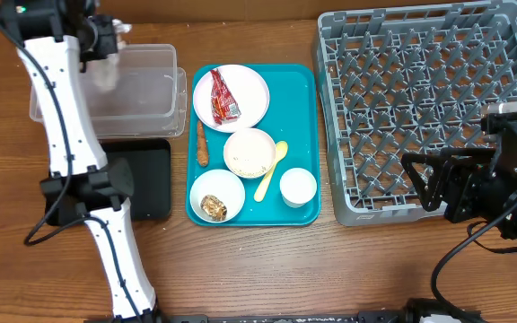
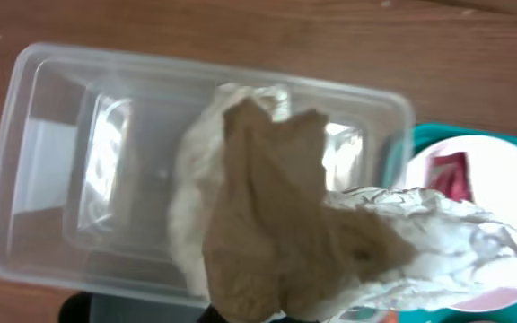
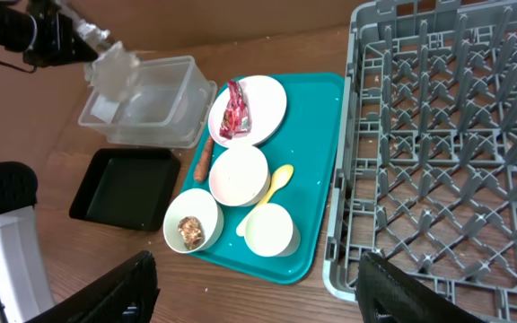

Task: Sort waste into correct bins and load items into the dishwasher
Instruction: 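Carry the tissue left and drop it into the clear bin, then grasp the red snack wrapper on the plate with the left gripper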

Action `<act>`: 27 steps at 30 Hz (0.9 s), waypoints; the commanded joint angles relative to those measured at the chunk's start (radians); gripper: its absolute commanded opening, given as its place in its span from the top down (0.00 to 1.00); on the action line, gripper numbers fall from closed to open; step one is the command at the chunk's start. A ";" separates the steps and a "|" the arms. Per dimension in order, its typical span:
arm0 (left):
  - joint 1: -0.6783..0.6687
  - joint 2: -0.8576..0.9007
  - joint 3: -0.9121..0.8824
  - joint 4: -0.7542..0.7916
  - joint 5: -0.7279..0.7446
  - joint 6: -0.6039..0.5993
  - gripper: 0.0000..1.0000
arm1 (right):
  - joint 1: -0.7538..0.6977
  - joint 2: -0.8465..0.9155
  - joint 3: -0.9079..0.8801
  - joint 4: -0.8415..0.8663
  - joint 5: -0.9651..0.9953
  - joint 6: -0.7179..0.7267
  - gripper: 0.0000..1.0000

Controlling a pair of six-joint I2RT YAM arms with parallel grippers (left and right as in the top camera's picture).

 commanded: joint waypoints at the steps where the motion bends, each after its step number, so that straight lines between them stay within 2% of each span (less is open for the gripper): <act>1: 0.000 -0.026 -0.126 0.006 0.001 0.009 0.96 | -0.002 0.000 0.009 0.011 0.003 -0.005 0.27; 3: -0.002 -0.026 -0.201 0.021 -0.004 0.023 0.96 | -0.002 0.002 0.009 0.011 0.003 -0.005 0.27; 4: -0.003 -0.026 -0.238 0.032 -0.006 0.025 0.91 | -0.002 0.004 0.009 0.012 0.003 -0.005 0.27; 7: -0.004 -0.026 -0.321 0.068 -0.008 0.029 0.22 | -0.002 0.006 0.009 0.019 0.003 -0.005 0.27; 8: -0.004 -0.026 -0.329 0.073 -0.007 0.028 0.05 | -0.002 0.006 0.009 0.020 0.003 -0.005 0.27; 9: -0.004 -0.026 -0.330 0.075 -0.007 0.028 0.00 | -0.002 0.006 0.009 0.022 0.003 -0.005 0.27; 17: -0.008 -0.030 -0.201 0.051 -0.001 0.029 0.00 | -0.002 0.008 0.009 0.023 0.003 -0.005 0.27; 19: -0.016 -0.030 -0.155 0.031 0.054 0.060 0.00 | -0.002 0.008 0.009 0.022 0.003 -0.005 0.27; 23: -0.075 -0.030 -0.115 0.022 0.267 0.163 0.04 | -0.002 0.008 0.009 0.022 0.003 -0.005 0.27; 27: -0.197 -0.026 -0.142 0.056 0.255 0.161 0.05 | -0.002 0.008 0.009 0.018 0.003 -0.005 0.27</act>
